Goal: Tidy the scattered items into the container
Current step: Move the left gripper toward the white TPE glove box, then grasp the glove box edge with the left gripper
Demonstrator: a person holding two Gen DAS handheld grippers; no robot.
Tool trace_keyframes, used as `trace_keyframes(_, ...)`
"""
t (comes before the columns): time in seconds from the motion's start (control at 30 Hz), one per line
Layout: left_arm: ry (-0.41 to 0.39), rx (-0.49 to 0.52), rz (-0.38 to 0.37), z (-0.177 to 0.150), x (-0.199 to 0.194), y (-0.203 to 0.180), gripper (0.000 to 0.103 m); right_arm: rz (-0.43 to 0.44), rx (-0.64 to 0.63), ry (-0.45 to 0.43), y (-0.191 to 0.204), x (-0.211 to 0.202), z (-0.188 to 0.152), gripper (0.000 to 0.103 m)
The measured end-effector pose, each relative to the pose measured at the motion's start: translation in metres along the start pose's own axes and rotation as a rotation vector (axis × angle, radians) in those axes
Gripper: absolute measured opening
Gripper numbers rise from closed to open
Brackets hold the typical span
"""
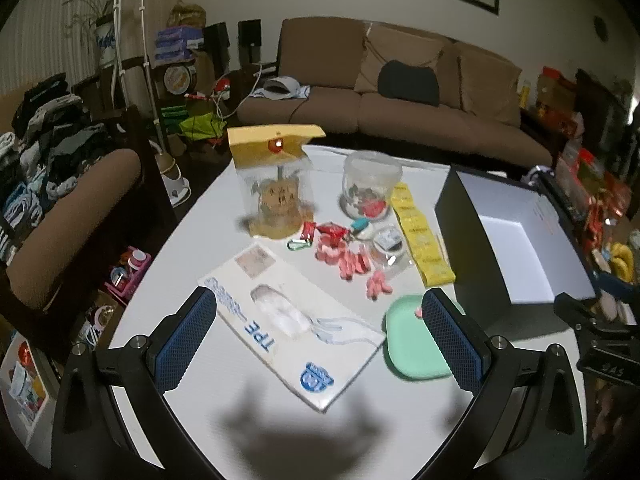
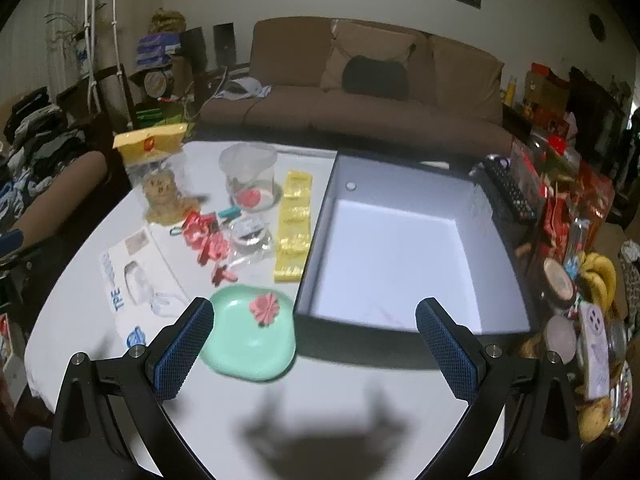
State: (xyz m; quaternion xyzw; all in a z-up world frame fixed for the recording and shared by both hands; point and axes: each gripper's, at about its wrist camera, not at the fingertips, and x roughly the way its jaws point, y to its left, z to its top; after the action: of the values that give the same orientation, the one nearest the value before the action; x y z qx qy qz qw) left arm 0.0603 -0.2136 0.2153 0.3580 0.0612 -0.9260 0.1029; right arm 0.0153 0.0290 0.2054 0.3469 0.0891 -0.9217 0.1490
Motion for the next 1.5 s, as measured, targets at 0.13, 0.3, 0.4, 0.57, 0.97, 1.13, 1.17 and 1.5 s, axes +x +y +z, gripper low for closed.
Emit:
trace_keyframes(0.13, -0.002, -0.015, 0.007, 0.017, 0.008, 0.006, 0.103, -0.011, -0.016, -0.026, 0.000, 0.004, 0.015, 0.103)
trace_keyframes(0.3, 0.011, -0.047, 0.020, 0.013, 0.024, 0.028, 0.103, 0.035, -0.008, -0.038, 0.000, 0.012, 0.019, 0.103)
trace_keyframes(0.4, 0.063, -0.110, 0.031, -0.007, 0.045, 0.049, 0.103, 0.077, -0.004, -0.036, 0.005, 0.017, 0.011, 0.103)
trace_keyframes(0.57, 0.171, -0.173, 0.056, -0.054, 0.085, 0.068, 0.103, 0.122, -0.050, 0.031, 0.020, 0.039, -0.018, 0.103)
trace_keyframes(0.97, 0.253, -0.275, 0.067, -0.083, 0.156, 0.076, 0.103, 0.273, 0.032, 0.109, 0.034, 0.052, -0.082, 0.103)
trace_keyframes(1.13, 0.316, -0.376, 0.066, -0.083, 0.190, 0.085, 0.103, 0.271, 0.022, 0.104, 0.039, 0.047, -0.087, 0.103)
trace_keyframes(1.17, 0.331, -0.388, 0.085, -0.084, 0.196, 0.086, 0.103, 0.267, 0.014, 0.103, 0.039, 0.048, -0.087, 0.103)
trace_keyframes(1.5, 0.383, -0.367, 0.261, -0.097, 0.219, 0.081, 0.103, 0.265, 0.032, 0.111, 0.035, 0.052, -0.091, 0.103)
